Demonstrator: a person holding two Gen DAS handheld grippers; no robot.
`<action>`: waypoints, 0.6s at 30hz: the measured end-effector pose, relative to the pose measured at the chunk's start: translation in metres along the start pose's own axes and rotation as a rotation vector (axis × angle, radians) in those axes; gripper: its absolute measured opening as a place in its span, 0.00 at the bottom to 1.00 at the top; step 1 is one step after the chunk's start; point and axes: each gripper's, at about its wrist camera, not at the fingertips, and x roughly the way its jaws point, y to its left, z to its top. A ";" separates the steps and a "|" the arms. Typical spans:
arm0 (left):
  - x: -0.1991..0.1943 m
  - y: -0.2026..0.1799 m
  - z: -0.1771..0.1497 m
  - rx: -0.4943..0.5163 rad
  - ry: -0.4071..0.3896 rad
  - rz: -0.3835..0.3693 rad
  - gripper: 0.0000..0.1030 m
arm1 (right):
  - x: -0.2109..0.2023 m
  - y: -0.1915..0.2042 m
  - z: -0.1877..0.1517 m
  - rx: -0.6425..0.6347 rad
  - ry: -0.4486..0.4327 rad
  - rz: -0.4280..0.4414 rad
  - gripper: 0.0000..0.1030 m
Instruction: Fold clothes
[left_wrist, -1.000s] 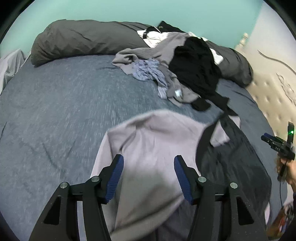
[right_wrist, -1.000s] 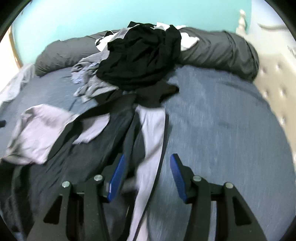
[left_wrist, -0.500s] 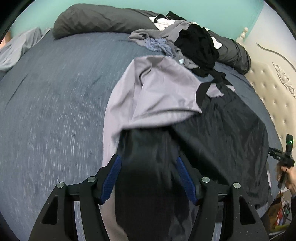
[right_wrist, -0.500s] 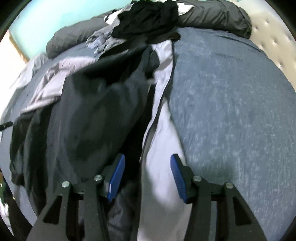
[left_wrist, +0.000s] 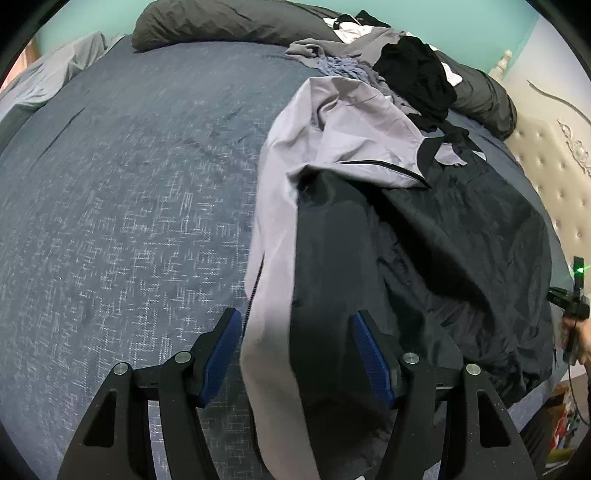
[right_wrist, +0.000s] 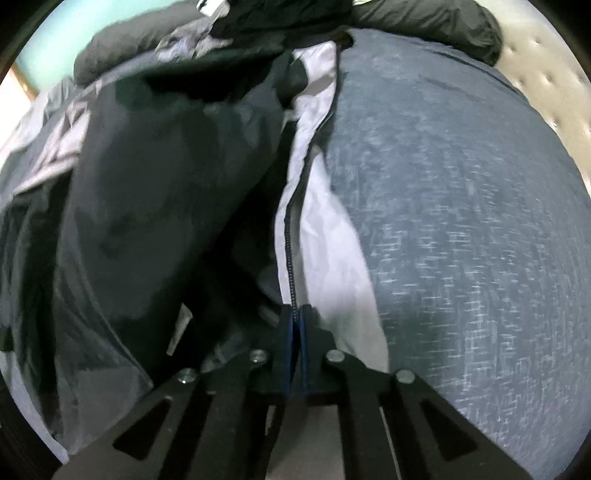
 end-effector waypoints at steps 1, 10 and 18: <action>0.001 0.000 0.000 0.000 0.000 -0.006 0.65 | -0.009 -0.004 0.001 0.013 -0.023 0.007 0.03; 0.005 0.000 -0.002 -0.006 -0.011 -0.052 0.65 | -0.095 0.000 0.022 0.043 -0.178 0.181 0.02; -0.015 0.003 -0.003 -0.016 -0.042 -0.063 0.65 | -0.115 0.064 0.054 -0.017 -0.201 0.328 0.02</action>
